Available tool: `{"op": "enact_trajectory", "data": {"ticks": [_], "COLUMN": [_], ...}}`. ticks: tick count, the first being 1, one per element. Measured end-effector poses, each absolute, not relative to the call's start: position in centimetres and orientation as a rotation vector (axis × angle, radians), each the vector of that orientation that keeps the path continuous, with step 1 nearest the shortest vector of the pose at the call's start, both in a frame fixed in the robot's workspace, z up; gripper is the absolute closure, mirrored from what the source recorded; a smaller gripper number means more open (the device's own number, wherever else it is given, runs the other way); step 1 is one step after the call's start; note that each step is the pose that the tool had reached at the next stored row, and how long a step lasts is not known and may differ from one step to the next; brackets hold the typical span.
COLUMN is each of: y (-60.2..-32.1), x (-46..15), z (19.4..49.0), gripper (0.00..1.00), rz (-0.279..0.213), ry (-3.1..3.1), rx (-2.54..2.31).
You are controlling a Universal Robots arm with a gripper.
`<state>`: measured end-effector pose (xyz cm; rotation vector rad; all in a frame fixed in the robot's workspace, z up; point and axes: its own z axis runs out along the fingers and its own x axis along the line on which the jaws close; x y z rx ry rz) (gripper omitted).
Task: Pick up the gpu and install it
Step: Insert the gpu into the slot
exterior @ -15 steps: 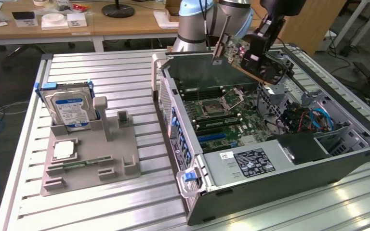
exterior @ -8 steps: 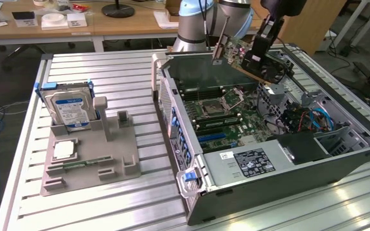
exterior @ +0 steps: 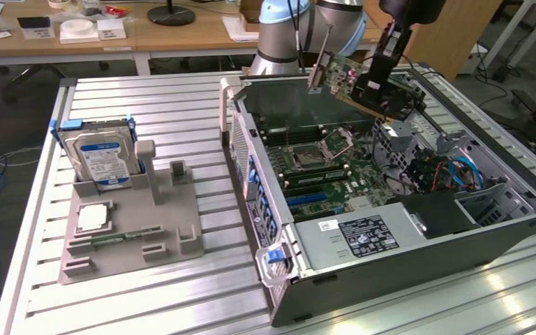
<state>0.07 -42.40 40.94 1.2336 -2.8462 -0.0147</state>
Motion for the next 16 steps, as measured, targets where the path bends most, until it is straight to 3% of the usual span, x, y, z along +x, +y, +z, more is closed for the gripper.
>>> {"op": "enact_trajectory", "data": {"ticks": [16], "y": [-42.40], "x": [0.68], "z": [40.87], "gripper": [0.72], "rz": [-0.010], "ry": [-2.751], "rx": [1.432]}}
